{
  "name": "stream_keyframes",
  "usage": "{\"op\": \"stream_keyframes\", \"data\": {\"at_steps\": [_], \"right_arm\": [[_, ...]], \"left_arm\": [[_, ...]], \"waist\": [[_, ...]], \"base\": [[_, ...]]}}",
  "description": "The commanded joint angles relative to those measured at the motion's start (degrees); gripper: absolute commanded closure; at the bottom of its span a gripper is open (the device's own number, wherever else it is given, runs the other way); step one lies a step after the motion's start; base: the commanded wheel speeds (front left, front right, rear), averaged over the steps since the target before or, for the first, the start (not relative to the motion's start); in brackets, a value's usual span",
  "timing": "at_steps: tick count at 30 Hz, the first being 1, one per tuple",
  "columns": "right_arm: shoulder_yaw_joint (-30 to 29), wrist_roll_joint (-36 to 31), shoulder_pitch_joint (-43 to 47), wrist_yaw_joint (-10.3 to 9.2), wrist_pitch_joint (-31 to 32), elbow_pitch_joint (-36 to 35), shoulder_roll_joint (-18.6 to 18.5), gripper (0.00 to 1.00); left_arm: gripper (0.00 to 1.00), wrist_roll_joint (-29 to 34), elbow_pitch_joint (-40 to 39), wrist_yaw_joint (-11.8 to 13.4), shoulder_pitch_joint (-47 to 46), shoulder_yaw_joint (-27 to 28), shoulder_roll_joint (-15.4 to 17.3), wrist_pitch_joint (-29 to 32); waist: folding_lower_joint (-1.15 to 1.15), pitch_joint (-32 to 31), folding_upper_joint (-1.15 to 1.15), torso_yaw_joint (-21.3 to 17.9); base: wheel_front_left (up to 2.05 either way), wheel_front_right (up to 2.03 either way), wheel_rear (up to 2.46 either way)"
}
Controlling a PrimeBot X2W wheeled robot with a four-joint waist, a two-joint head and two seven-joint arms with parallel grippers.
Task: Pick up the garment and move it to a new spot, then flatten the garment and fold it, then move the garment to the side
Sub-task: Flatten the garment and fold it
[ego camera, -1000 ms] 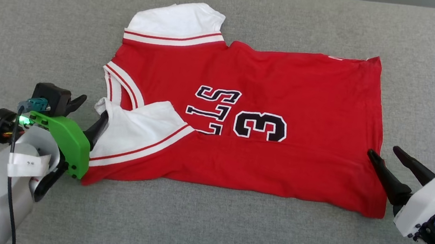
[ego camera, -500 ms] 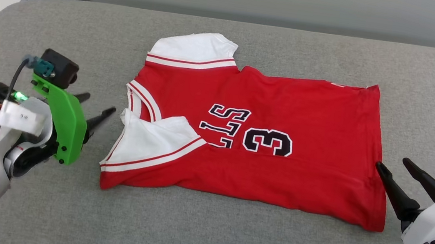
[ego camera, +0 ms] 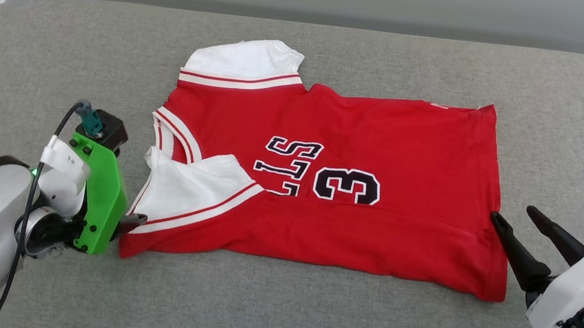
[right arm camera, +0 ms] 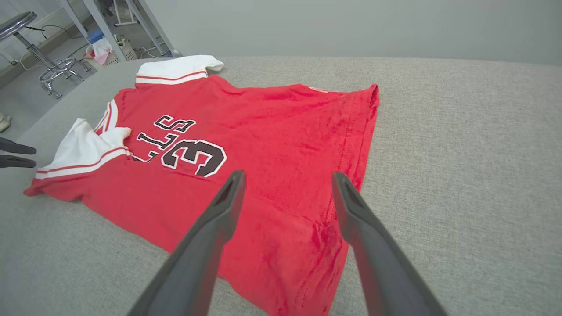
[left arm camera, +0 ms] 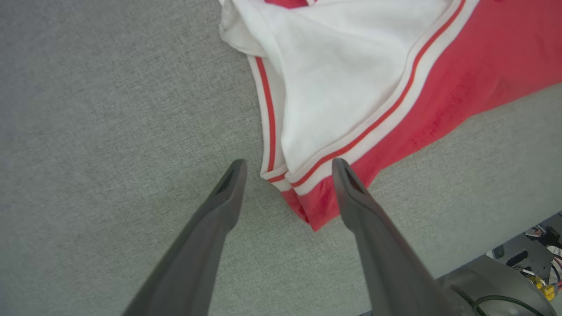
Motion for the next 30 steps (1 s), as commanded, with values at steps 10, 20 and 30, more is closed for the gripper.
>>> {"op": "stream_keyframes", "data": {"at_steps": [10, 20, 30], "right_arm": [[0.88, -0.20, -2.17, -0.02, -0.25, 0.28, 0.14, 0.00], [1.07, 0.13, -4.19, -0.02, 0.50, 0.29, -2.16, 0.00], [-1.77, 1.99, -5.60, -0.02, 14.67, -3.87, -10.50, 0.00]], "left_arm": [[0.00, -0.29, 8.00, -0.45, 3.57, -3.07, -3.17, -0.39], [1.00, -0.48, 10.49, -1.13, 3.81, -4.42, -4.59, -5.38], [1.00, 2.45, 4.25, -1.18, 1.96, -4.57, -1.37, -16.51]], "waist": [[0.00, 3.06, 0.00, -2.76], [0.00, 1.82, 0.00, -2.27], [0.00, -0.57, 0.00, -0.25]], "base": [[0.00, 0.00, 0.00], [0.00, 0.00, 0.00], [0.00, 0.00, 0.00]]}}
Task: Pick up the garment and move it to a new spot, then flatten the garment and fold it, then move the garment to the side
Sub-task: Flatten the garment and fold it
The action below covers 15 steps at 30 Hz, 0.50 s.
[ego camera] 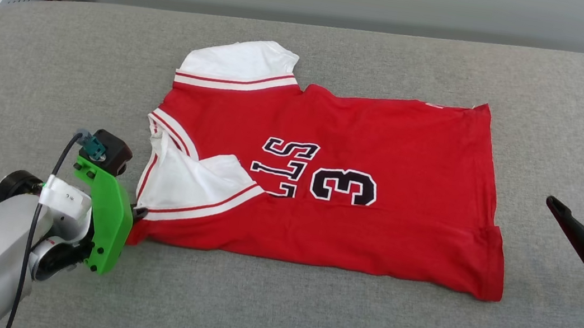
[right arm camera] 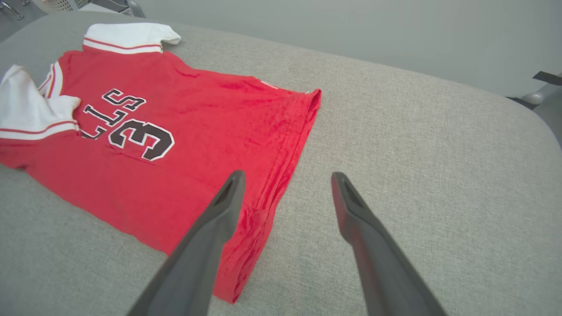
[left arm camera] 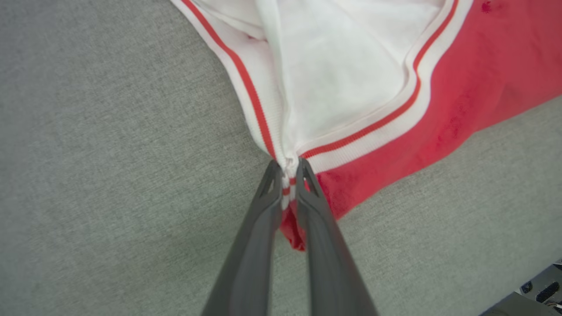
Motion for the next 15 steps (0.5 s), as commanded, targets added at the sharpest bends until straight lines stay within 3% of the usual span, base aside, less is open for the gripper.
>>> {"op": "stream_keyframes", "data": {"at_steps": [1, 3, 4, 7, 15], "right_arm": [[-0.36, 1.05, -0.52, -0.02, 3.39, -0.44, -0.86, 0.00], [-0.79, 2.28, -0.35, -0.02, 8.50, -0.73, -1.71, 0.00], [-0.75, 3.12, -0.15, -0.02, 15.11, -0.73, -2.21, 0.00], [0.20, 3.53, 0.10, -0.02, 19.34, -0.08, -1.39, 0.00], [3.75, 1.35, 0.10, -0.02, 20.77, 5.62, 3.23, 0.00]], "left_arm": [[1.00, 0.86, -0.76, -0.09, -0.26, -0.01, 0.84, -1.21], [1.00, 1.37, -1.89, -0.09, -0.51, 0.14, 1.24, -2.34], [1.00, 2.43, -3.41, 0.12, -0.98, 0.09, 1.57, -3.27], [1.00, 3.06, -4.77, 0.38, -1.33, -0.04, 1.44, -3.63], [1.00, 5.28, -6.69, 1.00, -2.77, -0.65, 0.88, -4.33]], "waist": [[0.00, -0.53, 0.00, 0.70], [0.00, -0.59, 0.00, 1.07], [0.00, -0.25, 0.00, 1.65], [0.00, 0.45, 0.00, 2.24], [0.00, 3.10, 0.00, 3.85]], "base": [[0.00, 0.00, 0.00], [0.00, 0.00, 0.00], [0.00, 0.00, 0.00], [0.00, 0.00, 0.00], [0.00, 0.00, 0.00]]}}
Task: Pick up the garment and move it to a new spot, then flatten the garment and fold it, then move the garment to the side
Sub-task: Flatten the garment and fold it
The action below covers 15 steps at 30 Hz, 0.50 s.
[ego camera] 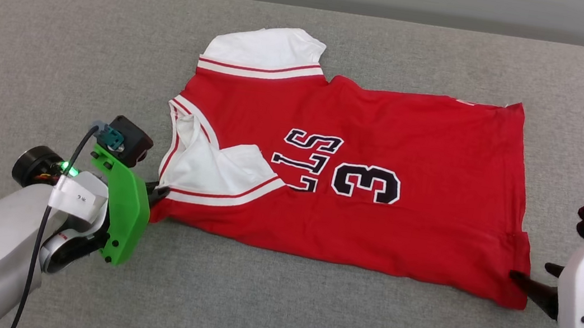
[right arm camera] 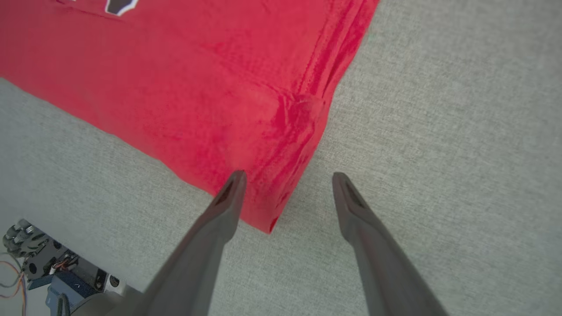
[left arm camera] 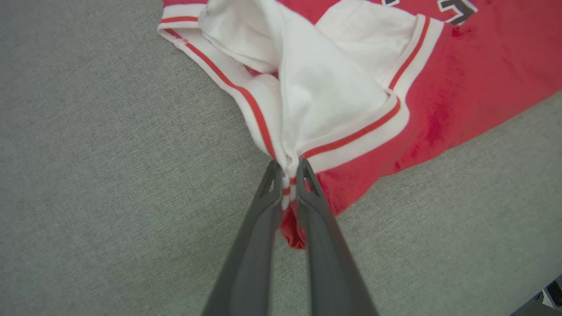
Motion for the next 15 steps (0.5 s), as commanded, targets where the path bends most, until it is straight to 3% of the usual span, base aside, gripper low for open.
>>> {"op": "stream_keyframes", "data": {"at_steps": [1, 7, 12, 13, 14, 15], "right_arm": [[0.76, -0.90, -0.01, -0.02, -0.34, 1.23, 0.74, 0.00], [4.33, -1.76, -0.12, -0.02, -3.04, 7.03, 3.84, 0.00], [9.13, -1.82, -0.07, -0.02, -5.72, 9.45, 4.31, 0.00], [9.80, -1.56, -0.28, -0.02, -6.40, 9.83, 4.27, 0.51], [10.34, -1.52, -0.57, -0.02, -7.13, 9.88, 4.06, 0.84], [10.68, -1.47, -1.02, -0.02, -8.35, 9.94, 3.76, 1.00]], "left_arm": [[1.00, 0.79, -0.28, 0.34, -1.15, -0.02, -0.20, -0.40], [1.00, 1.69, -0.19, 0.31, -2.22, -0.06, -0.67, -1.30], [1.00, 1.97, 0.71, 0.19, -2.45, -0.40, -1.10, -1.77], [1.00, 1.96, 0.94, 0.14, -2.43, -0.52, -1.19, -1.85], [1.00, 1.92, 1.13, 0.11, -2.39, -0.60, -1.27, -1.93], [1.00, 1.81, 1.37, 0.06, -2.28, -0.68, -1.34, -2.03]], "waist": [[0.00, 1.24, 0.00, 0.82], [0.00, 3.78, 0.00, 1.82], [0.00, 4.83, 0.00, 2.13], [0.00, 4.83, 0.00, 2.11], [0.00, 4.76, 0.00, 2.09], [0.00, 4.55, 0.00, 2.03]], "base": [[0.00, 0.00, 0.00], [0.00, 0.00, 0.00], [0.00, 0.00, 0.00], [0.00, 0.00, 0.00], [0.00, 0.00, 0.00], [0.00, 0.00, 0.00]]}}
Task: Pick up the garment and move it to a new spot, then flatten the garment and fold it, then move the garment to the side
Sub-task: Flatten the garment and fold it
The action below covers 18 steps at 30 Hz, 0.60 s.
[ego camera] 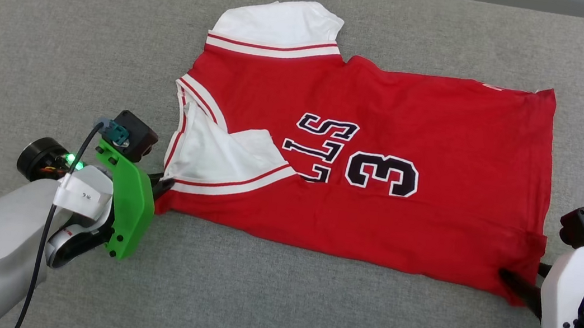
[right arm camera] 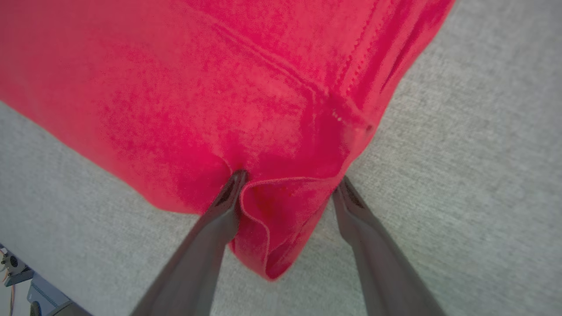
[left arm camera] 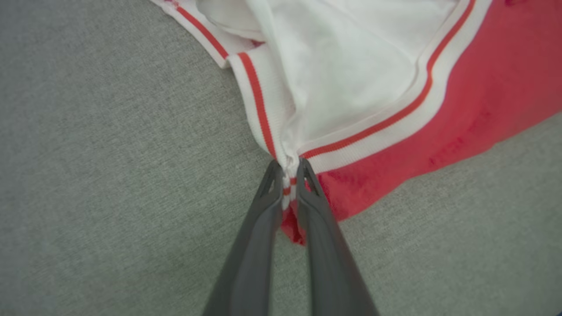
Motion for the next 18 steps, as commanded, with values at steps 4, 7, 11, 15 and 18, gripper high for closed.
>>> {"op": "stream_keyframes", "data": {"at_steps": [4, 7, 11, 15, 18], "right_arm": [[2.47, 1.64, 0.19, 0.03, -3.70, 1.81, 1.49, 1.00], [2.41, 2.66, 0.64, 0.03, -5.99, 0.55, 0.45, 1.00], [1.41, 3.69, 2.12, 0.03, -7.99, -1.86, -1.15, 1.00], [-0.32, 4.43, 4.41, 0.03, -8.55, -4.65, -2.58, 1.00], [-1.90, 4.88, 6.46, 0.03, -8.17, -6.68, -3.39, 1.00]], "left_arm": [[1.00, -0.57, 1.22, -0.05, -0.01, -0.03, -0.22, -1.14], [1.00, -1.62, 1.56, 0.04, 1.01, 0.47, 0.35, -1.86], [1.00, -2.65, 0.90, 0.47, 2.61, 0.72, 1.58, -2.12], [1.00, -3.54, -1.00, 1.34, 4.64, 0.56, 3.00, -1.75], [1.00, -4.41, -3.12, 2.29, 6.46, 0.44, 4.21, -1.31]], "waist": [[0.00, -1.89, 0.00, -0.28], [0.00, -3.65, 0.00, -0.58], [0.00, -6.05, 0.00, -1.00], [0.00, -7.89, 0.00, -1.38], [0.00, -8.90, 0.00, -1.59]], "base": [[0.00, 0.00, 0.00], [0.00, 0.00, 0.00], [0.00, 0.00, 0.00], [0.00, 0.00, 0.00], [0.00, 0.00, 0.00]]}}
